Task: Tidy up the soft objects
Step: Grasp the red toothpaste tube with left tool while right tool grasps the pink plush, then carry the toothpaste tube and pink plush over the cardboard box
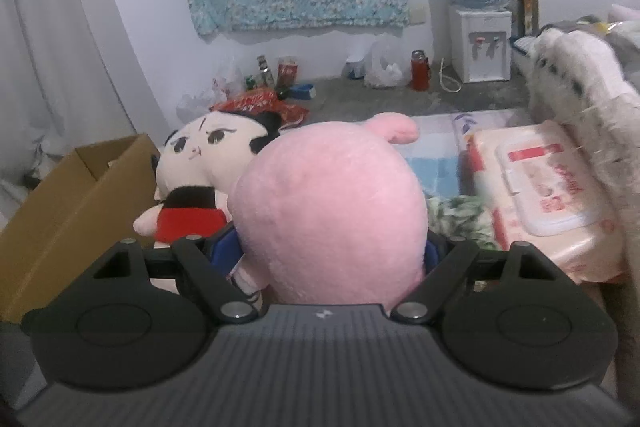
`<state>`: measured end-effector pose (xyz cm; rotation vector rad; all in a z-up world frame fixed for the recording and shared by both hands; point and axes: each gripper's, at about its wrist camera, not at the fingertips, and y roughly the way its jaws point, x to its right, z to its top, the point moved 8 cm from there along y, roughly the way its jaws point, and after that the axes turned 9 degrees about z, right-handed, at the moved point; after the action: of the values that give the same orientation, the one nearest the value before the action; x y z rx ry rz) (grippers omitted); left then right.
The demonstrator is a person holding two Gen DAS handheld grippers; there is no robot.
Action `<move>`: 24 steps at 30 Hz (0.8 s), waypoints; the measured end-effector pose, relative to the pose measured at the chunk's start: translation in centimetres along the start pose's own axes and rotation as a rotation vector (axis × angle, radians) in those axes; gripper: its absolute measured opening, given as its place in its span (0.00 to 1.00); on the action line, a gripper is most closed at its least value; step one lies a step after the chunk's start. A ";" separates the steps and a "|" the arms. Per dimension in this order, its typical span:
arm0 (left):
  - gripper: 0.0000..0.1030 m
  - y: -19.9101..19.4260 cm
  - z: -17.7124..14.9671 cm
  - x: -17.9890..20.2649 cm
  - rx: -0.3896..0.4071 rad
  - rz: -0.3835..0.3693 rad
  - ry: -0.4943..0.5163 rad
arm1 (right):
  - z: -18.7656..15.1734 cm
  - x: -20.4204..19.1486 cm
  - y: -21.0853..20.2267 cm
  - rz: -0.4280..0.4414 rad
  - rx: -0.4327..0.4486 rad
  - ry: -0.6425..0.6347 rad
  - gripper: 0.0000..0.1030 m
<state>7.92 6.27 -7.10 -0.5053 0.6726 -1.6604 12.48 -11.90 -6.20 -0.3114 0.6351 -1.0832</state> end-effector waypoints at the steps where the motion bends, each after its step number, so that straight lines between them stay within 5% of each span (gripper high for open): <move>1: 0.29 -0.2 0.1 0.1 0.006 -0.006 -0.001 | 0.1 0.1 -0.7 -0.001 0.004 0.009 0.80; 12: 0.29 -3.0 0.4 0.2 0.075 -0.004 -0.056 | -1.4 0.3 -7.9 0.049 0.031 0.066 0.81; 24: 0.29 -13.8 2.8 -9.0 0.168 0.121 -0.127 | 2.7 -9.3 -7.8 0.273 0.034 0.015 0.81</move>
<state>1.45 16.25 4.63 -0.4373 0.4569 -1.5416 5.63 -7.24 3.11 -0.1811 0.6514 -0.8339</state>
